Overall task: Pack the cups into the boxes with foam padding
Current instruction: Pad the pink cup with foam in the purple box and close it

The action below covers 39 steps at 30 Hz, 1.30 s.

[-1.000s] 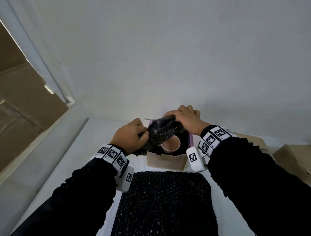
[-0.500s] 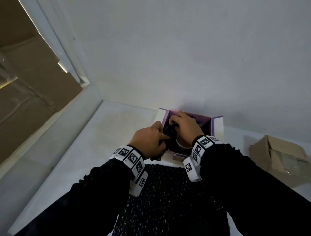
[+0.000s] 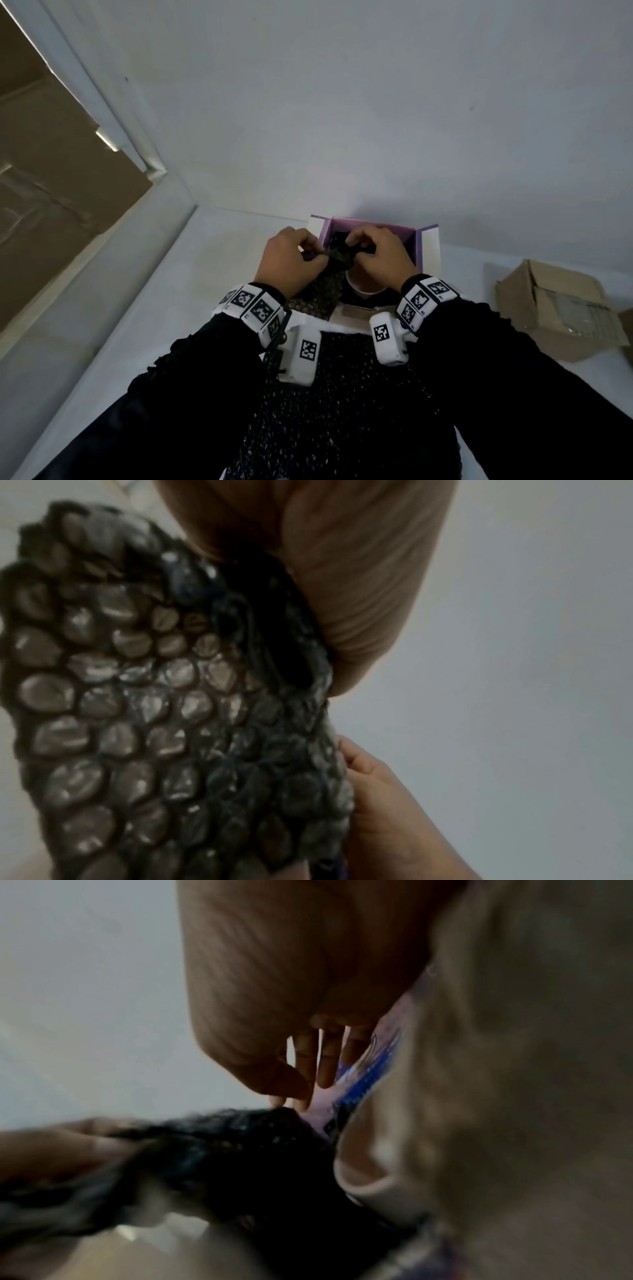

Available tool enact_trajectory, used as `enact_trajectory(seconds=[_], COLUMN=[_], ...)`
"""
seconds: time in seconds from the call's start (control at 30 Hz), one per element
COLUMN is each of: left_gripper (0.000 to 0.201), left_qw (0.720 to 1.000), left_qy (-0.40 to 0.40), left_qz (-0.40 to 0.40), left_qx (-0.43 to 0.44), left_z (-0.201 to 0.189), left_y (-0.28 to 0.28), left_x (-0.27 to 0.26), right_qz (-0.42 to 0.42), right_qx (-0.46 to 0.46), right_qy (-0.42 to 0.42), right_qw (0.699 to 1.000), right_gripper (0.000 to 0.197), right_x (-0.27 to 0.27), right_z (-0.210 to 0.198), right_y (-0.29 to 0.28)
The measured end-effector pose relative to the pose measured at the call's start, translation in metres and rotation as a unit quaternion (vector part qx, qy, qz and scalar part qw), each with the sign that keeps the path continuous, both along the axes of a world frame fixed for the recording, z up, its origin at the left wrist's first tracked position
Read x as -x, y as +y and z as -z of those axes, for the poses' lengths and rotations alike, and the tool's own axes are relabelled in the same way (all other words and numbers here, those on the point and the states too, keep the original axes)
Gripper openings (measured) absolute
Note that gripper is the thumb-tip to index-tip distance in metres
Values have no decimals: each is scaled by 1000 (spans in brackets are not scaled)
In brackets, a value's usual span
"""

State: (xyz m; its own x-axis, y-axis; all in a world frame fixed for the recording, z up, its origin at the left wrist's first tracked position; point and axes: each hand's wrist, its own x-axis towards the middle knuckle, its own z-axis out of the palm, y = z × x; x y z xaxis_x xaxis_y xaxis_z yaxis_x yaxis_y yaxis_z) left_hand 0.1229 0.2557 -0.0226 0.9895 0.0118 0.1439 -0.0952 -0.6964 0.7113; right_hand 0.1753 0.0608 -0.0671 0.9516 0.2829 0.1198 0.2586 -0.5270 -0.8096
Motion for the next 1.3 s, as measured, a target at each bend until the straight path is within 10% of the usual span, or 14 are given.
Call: enact_trajectory(seconds=[0.17,0.4,0.53,0.8,1.0,1.3], left_gripper=[25,40,58,40,40,27], left_qw=[987,896,975,852,834,826], left_qy=[77,248,101,23,5,47], left_qz=[14,82,195,272,234,238], left_qx=[139,358,26,-446,-499,-508], left_z=[-6,-13,-2,11,17,24], left_y=[-24,-37,-28,-15,-20,-23], left_x=[-3,-9,-25,-27,-18,-20], right_qz=[20,19,17,-111,-110,-58], right_qx=[-265,-46,-43,113,106,188], right_qy=[138,129,77,58,146,21], right_qw=[954,990,996,986,977,980], right_gripper=[19,38,39,38,28,29], right_x=[36,40,36,38,42,49], right_z=[-37,-23,-23,-15,-21,-21], right_y=[-4,-16,-25,-21,-13,-27])
